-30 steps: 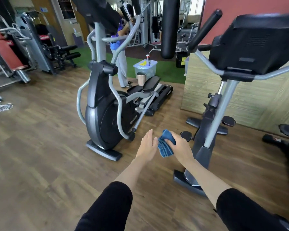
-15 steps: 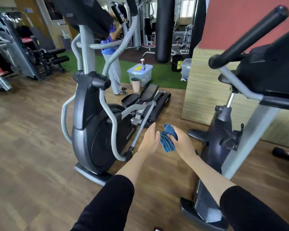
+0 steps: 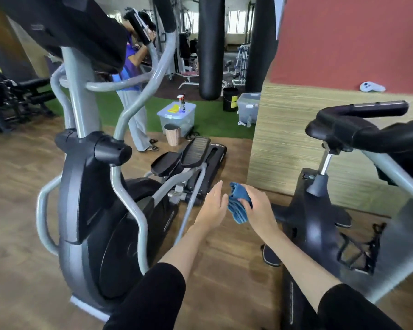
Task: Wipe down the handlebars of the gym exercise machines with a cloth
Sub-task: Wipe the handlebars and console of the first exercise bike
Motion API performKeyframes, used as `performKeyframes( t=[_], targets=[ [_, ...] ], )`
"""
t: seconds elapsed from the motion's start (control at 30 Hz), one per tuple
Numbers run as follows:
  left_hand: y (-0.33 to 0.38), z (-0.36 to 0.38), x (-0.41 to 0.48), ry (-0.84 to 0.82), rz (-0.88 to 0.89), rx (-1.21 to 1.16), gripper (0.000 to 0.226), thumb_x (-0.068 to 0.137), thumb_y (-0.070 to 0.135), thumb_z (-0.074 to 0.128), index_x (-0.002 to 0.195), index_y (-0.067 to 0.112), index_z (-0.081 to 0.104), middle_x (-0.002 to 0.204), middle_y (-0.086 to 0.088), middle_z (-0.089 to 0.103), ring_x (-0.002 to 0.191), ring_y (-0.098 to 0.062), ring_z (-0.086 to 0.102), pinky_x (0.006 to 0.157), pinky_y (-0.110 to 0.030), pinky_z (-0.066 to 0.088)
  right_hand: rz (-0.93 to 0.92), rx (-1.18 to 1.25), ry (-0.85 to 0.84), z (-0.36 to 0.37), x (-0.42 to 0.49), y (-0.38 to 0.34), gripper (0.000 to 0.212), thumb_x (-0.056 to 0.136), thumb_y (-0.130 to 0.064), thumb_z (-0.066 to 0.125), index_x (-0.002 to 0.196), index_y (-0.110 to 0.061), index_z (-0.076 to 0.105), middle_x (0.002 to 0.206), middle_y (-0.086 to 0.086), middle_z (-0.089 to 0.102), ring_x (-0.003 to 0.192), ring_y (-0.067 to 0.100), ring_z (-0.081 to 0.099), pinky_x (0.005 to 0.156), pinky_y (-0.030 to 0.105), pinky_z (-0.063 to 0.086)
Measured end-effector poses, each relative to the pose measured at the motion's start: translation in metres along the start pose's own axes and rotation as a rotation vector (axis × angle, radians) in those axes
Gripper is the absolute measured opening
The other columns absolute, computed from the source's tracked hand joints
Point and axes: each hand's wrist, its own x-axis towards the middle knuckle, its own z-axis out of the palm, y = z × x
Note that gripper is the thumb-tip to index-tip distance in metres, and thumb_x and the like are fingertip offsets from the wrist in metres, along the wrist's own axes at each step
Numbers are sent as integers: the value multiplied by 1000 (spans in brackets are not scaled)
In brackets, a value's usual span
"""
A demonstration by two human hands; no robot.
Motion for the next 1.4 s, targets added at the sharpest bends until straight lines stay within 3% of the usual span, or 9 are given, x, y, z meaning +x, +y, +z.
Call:
performKeyframes(
  t=[0.27,0.47,0.53,0.63,0.73,0.83,1.07,1.27,1.4],
  targets=[
    [-13,-20,91,-209,210,-21,53,104,33,25,153,19,10,159,6,14,146,-8,9,121,-34,11,175,-86,200,16,57,-8,40,96,-11,52,136,-17,48,127,0,56,119,18,47,107,33,36],
    [15,-29,123,-290,418,-73,51,104,30,26,152,17,14,158,4,19,145,-6,12,120,-26,11,232,-206,339,1,68,-22,39,94,-12,52,133,-11,50,127,4,57,116,22,51,104,33,38],
    [27,-30,129,-315,509,-75,50,105,30,27,152,22,14,156,11,18,142,3,8,117,-20,8,244,-244,377,-10,67,-25,42,92,-14,54,134,-11,50,128,4,57,117,24,51,104,33,37],
    [47,-29,137,-342,665,-95,50,105,29,28,151,26,12,150,23,12,137,14,1,117,-18,5,260,-283,484,-32,58,-36,49,87,0,62,134,-8,50,133,7,55,123,24,47,108,25,29],
    [69,-24,146,-323,846,-123,51,102,37,25,151,27,11,154,20,10,143,6,5,118,-18,7,238,-357,574,-59,48,-54,52,87,3,59,136,-10,49,136,5,52,127,18,41,112,31,31],
    [98,-19,148,-313,957,-205,53,100,39,22,150,22,14,156,13,13,144,2,10,117,-15,8,207,-450,672,-91,41,-73,50,84,-4,42,133,-8,51,135,7,53,126,18,39,113,24,26],
    [177,-12,138,-315,1159,-492,52,102,31,23,149,9,17,157,-2,22,146,-13,18,119,-42,17,163,-683,804,-148,25,-115,59,77,3,37,135,-8,48,137,8,52,130,23,40,115,30,27],
    [232,4,130,-342,1316,-601,57,103,32,19,146,-5,21,154,-16,26,145,-22,22,119,-29,7,185,-870,904,-189,12,-145,66,69,19,42,131,-1,52,134,6,50,128,24,41,116,33,28],
    [258,10,126,-424,1390,-602,54,102,29,20,149,2,20,156,-5,23,146,-12,18,120,-28,8,291,-1053,922,-214,5,-155,71,65,23,44,131,-2,52,133,4,48,128,27,41,116,29,25]
  ],
)
